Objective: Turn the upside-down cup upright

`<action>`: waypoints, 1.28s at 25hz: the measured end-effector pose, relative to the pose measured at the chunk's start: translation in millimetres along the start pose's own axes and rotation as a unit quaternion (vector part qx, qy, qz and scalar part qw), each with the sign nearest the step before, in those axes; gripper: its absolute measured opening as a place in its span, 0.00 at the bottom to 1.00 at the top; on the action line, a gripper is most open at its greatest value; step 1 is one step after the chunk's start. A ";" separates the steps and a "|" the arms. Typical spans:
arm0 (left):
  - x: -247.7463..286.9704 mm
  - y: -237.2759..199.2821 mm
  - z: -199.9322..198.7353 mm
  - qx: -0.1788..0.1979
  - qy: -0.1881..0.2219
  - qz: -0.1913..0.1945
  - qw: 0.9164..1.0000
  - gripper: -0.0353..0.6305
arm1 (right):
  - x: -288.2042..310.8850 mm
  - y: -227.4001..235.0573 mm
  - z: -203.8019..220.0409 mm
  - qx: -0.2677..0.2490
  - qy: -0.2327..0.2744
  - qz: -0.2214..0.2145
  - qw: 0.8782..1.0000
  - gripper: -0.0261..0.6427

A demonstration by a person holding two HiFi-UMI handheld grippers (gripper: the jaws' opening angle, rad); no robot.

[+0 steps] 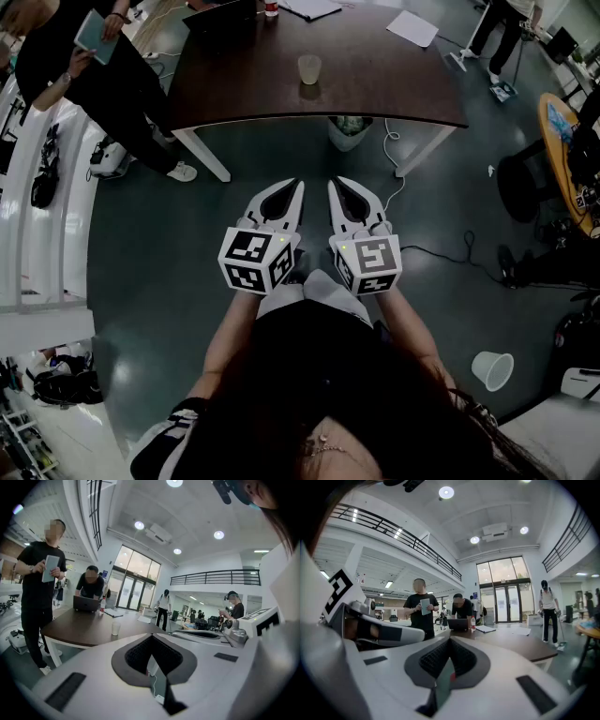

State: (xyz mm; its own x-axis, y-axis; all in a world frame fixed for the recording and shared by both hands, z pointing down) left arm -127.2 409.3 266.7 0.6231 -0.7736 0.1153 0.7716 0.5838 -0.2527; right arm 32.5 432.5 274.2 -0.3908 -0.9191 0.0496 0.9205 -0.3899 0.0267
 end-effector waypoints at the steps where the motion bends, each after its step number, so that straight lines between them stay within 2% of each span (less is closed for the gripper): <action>1: 0.7 -0.7 0.4 -0.001 0.000 0.000 1.000 0.06 | 0.9 0.6 0.2 0.000 0.001 0.000 1.000 0.06; 18: 15.7 -5.4 8.0 -0.013 -0.008 -0.013 1.000 0.06 | 7.2 15.8 7.1 0.004 0.003 -0.011 1.000 0.06; 32: 54.4 -21.0 2.9 -0.014 -0.005 -0.055 0.998 0.06 | 47.2 55.6 8.1 -0.001 0.004 -0.030 1.000 0.06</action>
State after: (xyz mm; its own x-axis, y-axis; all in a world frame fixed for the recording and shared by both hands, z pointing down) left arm -109.1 355.6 281.1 0.5370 -0.8295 0.1534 0.8310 0.4890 -0.2652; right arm 65.1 367.9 286.1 -0.4455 -0.8944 0.0395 0.8953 -0.4447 0.0271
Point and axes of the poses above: the fingertips, and each gripper's own axes: x forward along the fingers, y to its right, z out of its underside, the point moved 10 cm from there along -x, backward along the fingers, and after that the axes turned 7 degrees about y, right-handed, at the moved point
